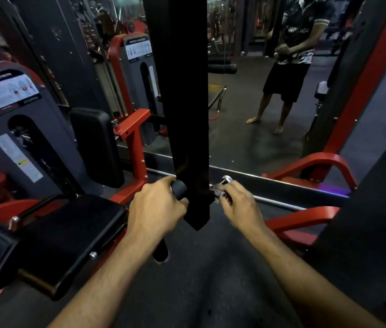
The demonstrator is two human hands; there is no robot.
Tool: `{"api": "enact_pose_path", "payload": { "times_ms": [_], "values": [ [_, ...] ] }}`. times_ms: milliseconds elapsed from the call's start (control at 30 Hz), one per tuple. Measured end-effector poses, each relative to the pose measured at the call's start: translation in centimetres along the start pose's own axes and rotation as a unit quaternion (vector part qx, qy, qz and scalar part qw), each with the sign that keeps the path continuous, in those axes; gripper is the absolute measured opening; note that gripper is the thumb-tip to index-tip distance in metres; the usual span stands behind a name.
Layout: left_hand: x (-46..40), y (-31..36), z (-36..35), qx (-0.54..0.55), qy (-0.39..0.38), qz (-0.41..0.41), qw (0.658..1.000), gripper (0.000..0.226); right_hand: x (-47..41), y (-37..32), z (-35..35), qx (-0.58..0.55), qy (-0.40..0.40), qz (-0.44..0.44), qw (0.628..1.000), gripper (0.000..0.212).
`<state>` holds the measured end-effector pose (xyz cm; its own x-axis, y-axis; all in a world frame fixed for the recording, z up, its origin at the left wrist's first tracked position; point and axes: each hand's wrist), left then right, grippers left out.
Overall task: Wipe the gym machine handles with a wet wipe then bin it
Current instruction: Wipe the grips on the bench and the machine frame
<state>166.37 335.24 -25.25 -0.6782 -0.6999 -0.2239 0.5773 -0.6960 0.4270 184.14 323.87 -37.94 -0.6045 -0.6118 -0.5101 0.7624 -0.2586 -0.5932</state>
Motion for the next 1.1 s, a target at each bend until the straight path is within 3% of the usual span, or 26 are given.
{"api": "enact_pose_path", "payload": {
  "times_ms": [200,367,467,567,667,767,867,933,1100],
  "values": [
    [-0.1,0.0,-0.1,-0.011,0.006,-0.004,1.0,0.019,-3.8,0.6,-0.1,0.047,0.024,-0.098,0.994,0.015],
    [-0.2,-0.2,-0.1,-0.001,0.006,-0.009,1.0,0.025,-2.5,-1.2,-0.6,0.047,-0.077,0.014,0.996,0.01],
    [-0.1,0.0,0.0,0.0,0.008,-0.006,1.0,0.024,-2.0,0.2,0.8,0.051,-0.066,0.067,0.994,0.012],
    [-0.1,0.0,0.0,0.002,0.006,0.01,1.0,0.017,-3.3,1.0,0.9,0.097,-0.027,-0.03,0.994,0.017],
    [-0.1,0.0,-0.2,0.001,0.01,0.01,1.0,0.014,-4.3,-1.0,-0.1,0.121,-0.071,-0.069,0.988,0.02],
    [-0.1,0.1,-0.1,-0.005,0.01,0.011,1.0,0.02,-3.5,-2.2,-0.4,0.137,-0.141,0.0,0.98,0.025],
    [-0.1,0.2,-0.1,-0.014,0.012,0.015,1.0,0.023,-1.7,-1.6,0.3,0.133,-0.138,0.105,0.976,0.022],
    [-0.1,0.3,-0.2,-0.016,0.015,0.017,1.0,0.022,-1.4,-0.4,0.9,0.146,-0.119,0.121,0.975,0.026],
    [-0.1,0.1,-0.2,-0.016,0.018,0.025,0.999,0.02,-3.3,-1.1,0.4,0.12,-0.05,-0.076,0.989,0.021]
  ]
}}
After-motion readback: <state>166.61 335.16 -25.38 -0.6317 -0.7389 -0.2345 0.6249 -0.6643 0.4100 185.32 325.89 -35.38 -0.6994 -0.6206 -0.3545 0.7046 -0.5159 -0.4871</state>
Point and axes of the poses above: each hand's wrist, its own x-axis away from the middle knuckle, its own z-axis out of the back of the hand, y = z × x
